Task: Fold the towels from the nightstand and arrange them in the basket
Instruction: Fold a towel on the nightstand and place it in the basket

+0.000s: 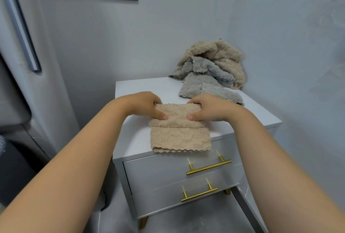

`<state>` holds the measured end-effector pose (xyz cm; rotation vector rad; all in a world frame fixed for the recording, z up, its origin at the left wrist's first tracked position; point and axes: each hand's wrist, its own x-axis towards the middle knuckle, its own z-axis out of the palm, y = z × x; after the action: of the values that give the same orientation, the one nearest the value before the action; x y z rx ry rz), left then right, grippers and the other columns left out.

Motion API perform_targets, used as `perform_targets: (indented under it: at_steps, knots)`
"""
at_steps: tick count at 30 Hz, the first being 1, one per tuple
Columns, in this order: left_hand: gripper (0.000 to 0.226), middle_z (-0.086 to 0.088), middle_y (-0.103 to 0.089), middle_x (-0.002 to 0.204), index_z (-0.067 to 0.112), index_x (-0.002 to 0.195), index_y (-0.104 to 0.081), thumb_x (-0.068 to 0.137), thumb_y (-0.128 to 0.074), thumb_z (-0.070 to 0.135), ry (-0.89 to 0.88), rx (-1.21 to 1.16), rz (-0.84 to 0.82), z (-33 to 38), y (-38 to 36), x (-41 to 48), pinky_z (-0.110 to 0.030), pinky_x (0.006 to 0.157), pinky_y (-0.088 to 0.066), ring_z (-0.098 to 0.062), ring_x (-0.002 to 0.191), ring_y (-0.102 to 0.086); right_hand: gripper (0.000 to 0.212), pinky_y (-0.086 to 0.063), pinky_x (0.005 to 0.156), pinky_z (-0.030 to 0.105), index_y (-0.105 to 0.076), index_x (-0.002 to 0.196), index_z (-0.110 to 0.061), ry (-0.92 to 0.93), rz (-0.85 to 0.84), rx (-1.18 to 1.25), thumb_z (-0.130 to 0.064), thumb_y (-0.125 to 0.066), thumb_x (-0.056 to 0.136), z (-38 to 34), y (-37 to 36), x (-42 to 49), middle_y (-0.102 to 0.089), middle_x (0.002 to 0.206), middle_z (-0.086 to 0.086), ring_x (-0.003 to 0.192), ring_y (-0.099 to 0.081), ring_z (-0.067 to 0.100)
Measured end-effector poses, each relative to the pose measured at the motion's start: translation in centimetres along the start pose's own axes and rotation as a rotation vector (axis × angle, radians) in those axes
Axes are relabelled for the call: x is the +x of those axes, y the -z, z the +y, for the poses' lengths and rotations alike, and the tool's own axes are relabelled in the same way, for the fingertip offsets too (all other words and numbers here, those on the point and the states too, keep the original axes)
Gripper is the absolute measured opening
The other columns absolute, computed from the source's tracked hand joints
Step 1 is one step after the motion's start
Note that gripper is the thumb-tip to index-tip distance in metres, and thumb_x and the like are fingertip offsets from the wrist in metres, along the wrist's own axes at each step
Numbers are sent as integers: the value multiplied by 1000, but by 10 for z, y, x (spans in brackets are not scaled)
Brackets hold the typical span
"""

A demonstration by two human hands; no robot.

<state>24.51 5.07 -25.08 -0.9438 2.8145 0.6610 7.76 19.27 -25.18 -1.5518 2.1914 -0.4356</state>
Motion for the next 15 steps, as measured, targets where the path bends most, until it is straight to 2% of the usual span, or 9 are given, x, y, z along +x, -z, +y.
perform_targets:
  at_steps: [3,4,6,7,9,11,15]
  knots:
    - [66,-12,-67,110,11,106,-66,62,-76,61,-9,-182,-95,-8,-1,-4,-40,96,-46,-26,96,-61,56,-36,81,27,-50,134,-7,-14,16,-3,-30,-69,86,-2,-1,-1,-61,121,9,90,-50,15]
    - [66,-13,-68,109,11,104,-67,59,-78,59,-14,-248,-88,-10,-2,-5,-42,97,-46,-31,99,-62,53,-36,77,27,-51,132,-6,-14,36,-7,-29,-68,87,-3,-1,-2,-63,108,6,83,-49,13]
    - [49,-12,-68,102,11,96,-65,66,-82,45,-30,-336,-36,-11,-3,-5,-42,90,-49,-33,99,-61,39,-39,67,28,-56,120,-8,4,88,8,-24,-68,87,-4,-2,-1,-58,86,-1,73,-51,12]
    - [38,-9,-66,94,13,89,-63,69,-82,38,-32,-337,21,-10,-4,-2,-38,79,-49,-29,90,-61,30,-41,66,29,-58,112,-9,18,124,23,-21,-69,86,-4,-3,0,-57,86,0,75,-54,15]
    - [31,2,-57,82,17,81,-56,72,-81,33,-38,-290,182,-7,-6,2,-30,63,-38,-17,76,-52,20,-46,75,33,-58,100,-14,46,219,47,-16,-69,84,-4,-4,2,-59,95,1,89,-57,21]
    - [33,4,-55,82,16,84,-53,72,-81,29,-60,-249,334,-1,-8,5,-28,60,-34,-13,74,-49,23,-46,79,34,-55,99,-20,57,311,69,-11,-69,82,-2,-6,4,-58,98,-2,94,-56,19]
    - [36,3,-51,84,16,86,-46,72,-79,23,-156,-80,522,7,-15,6,-30,60,-33,-19,77,-48,26,-45,72,34,-53,97,-22,85,436,37,-10,-68,80,0,-9,5,-56,99,-3,90,-53,17]
